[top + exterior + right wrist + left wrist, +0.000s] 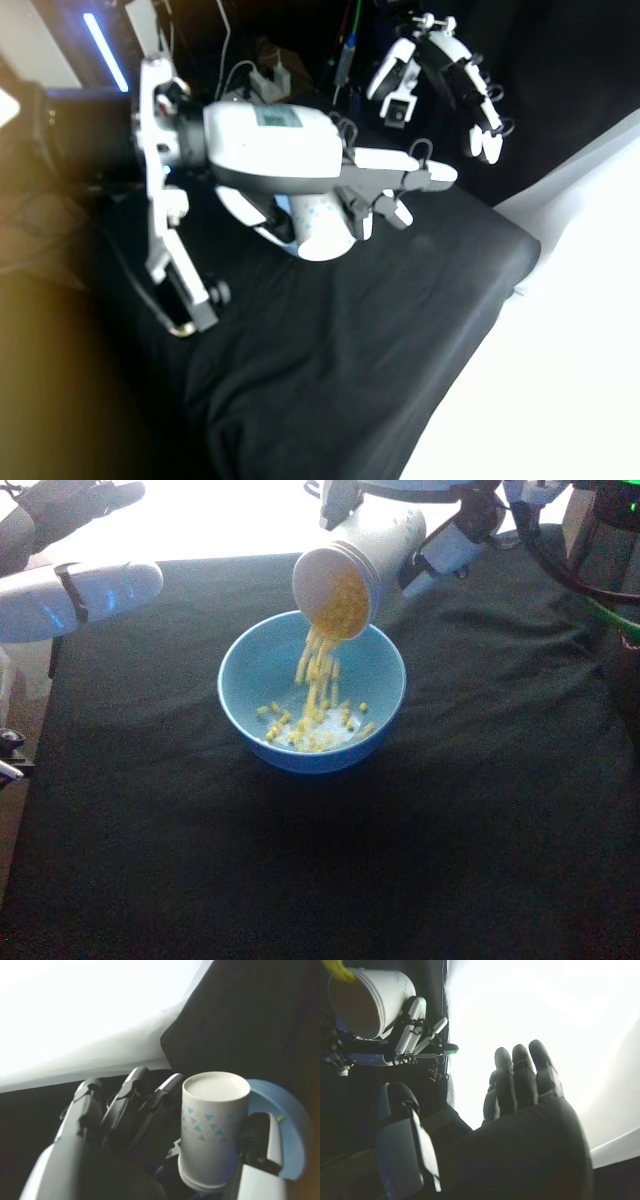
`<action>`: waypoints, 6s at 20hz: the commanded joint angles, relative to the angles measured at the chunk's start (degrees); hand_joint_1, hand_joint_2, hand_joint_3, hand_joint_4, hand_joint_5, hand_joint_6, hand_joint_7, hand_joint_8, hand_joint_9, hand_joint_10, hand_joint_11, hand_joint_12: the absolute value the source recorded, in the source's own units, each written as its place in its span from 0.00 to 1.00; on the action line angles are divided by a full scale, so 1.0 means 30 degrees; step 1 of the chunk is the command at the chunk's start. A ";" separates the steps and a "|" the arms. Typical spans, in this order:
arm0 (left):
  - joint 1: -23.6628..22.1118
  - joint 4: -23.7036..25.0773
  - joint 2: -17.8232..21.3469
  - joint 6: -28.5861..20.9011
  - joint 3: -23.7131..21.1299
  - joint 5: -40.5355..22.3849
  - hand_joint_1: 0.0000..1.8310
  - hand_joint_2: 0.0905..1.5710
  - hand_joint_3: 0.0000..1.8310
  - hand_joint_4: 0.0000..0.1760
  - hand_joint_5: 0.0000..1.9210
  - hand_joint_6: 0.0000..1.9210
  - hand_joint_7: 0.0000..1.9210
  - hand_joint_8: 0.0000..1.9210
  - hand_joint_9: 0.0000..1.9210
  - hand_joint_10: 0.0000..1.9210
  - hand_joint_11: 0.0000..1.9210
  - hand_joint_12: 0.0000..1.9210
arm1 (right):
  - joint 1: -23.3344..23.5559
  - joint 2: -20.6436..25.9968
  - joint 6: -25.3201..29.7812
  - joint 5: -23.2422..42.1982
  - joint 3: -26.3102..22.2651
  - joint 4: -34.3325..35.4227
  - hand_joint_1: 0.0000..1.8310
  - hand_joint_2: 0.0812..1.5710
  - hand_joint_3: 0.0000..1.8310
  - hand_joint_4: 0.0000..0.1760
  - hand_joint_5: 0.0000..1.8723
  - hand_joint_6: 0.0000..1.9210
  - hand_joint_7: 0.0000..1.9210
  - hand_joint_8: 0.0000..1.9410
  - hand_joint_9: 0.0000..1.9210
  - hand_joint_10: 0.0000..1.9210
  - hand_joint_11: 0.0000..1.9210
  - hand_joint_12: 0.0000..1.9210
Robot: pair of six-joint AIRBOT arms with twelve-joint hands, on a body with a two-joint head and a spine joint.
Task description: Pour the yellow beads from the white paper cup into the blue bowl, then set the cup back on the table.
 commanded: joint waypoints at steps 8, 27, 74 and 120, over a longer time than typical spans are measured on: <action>-0.0057 -0.0369 -0.0118 -0.0252 0.0046 -0.2155 0.30 0.54 0.00 0.17 0.07 0.00 0.20 0.00 0.16 0.00 0.00 0.32 | 0.0861 0.0022 -0.0113 -0.0037 -0.0720 -0.1418 0.70 0.60 0.00 0.00 0.77 0.01 0.72 0.20 0.35 0.00 0.00 0.00; -0.0013 -0.0363 -0.0126 -0.0285 0.0042 -0.2134 0.31 0.55 0.00 0.13 0.07 0.00 0.20 0.00 0.16 0.00 0.00 0.31 | 0.0903 0.0679 -0.0111 -0.0810 -0.1361 -0.1800 0.69 0.62 0.00 0.00 0.73 0.19 0.62 0.29 0.32 0.00 0.00 0.00; 0.1364 -0.1431 -0.0246 -0.0753 -0.0206 -0.2723 0.33 0.55 0.00 0.02 0.06 0.00 0.20 0.00 0.14 0.00 0.00 0.26 | -1.3821 0.3557 -0.1351 1.5493 0.1039 3.0435 0.65 0.64 0.00 0.00 0.63 0.34 0.40 0.00 0.18 0.01 0.00 0.18; 0.1578 -0.1504 -0.0483 -0.0963 -0.0213 -0.2799 0.33 0.56 0.00 0.03 0.06 0.00 0.18 0.00 0.11 0.00 0.00 0.21 | -1.8234 0.0114 -0.0430 1.9135 0.0440 3.6086 0.60 0.51 0.00 0.00 0.33 0.01 0.37 0.00 0.20 0.00 0.00 0.25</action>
